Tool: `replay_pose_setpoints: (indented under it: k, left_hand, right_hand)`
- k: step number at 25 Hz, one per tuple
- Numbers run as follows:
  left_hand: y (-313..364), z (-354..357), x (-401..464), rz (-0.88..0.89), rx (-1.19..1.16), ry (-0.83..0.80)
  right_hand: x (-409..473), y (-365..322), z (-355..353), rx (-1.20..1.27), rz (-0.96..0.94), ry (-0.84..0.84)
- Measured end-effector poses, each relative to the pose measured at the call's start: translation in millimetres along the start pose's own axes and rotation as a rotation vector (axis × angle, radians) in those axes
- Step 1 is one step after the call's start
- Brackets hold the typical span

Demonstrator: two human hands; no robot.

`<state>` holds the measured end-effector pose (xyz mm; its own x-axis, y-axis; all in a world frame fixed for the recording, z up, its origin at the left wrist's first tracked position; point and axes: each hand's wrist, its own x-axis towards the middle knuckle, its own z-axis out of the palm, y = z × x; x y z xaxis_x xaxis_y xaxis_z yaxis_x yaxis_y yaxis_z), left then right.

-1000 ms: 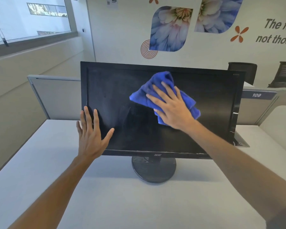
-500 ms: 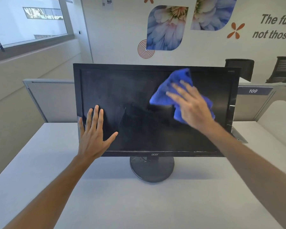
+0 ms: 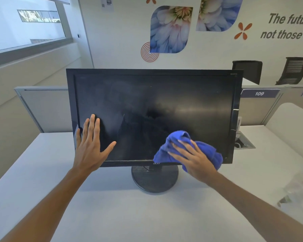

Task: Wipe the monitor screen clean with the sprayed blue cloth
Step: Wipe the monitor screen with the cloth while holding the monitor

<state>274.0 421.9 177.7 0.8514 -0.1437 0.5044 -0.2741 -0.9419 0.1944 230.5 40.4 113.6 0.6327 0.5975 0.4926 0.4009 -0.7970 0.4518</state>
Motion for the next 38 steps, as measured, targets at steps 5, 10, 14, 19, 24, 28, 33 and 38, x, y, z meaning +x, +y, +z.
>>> replay_pose_setpoints:
  k: [5, 10, 14, 19, 24, 28, 33, 38]
  left_hand:
    - [2.8, -3.7, 3.7, -0.020, 0.058, 0.023]
    - [22.4, -1.4, 9.1, 0.016, 0.085, 0.025]
    - [37.1, 2.6, 18.9, 0.048, 0.087, 0.037]
    - [54.5, 3.8, 31.2, 0.091, 0.071, 0.052]
    - [69.0, -0.2, 47.0, 0.130, 0.059, 0.092]
    - [78.2, -2.3, 62.0, 0.146, 0.071, 0.113]
    - [80.8, -4.2, 70.7, 0.145, 0.062, 0.118]
    - [72.8, -2.1, 55.4, 0.135, 0.071, 0.094]
  right_hand:
    - [15.3, 38.7, -36.4, 0.097, 0.162, 0.126]
    - [78.8, 145.9, -76.7, 0.042, 0.508, 0.192]
    - [59.8, 112.3, -51.3, 0.035, 0.482, 0.185]
    - [-23.9, 19.1, -12.0, 0.097, 0.398, 0.083]
    - [-12.8, 53.2, -36.0, 0.170, 0.469, 0.177]
    - [51.7, 129.7, -73.9, 0.129, 0.727, 0.230]
    - [44.1, 89.4, -54.2, 0.105, 0.718, 0.199]
    - [-22.3, 6.4, -28.8, 0.141, 0.558, 0.126]
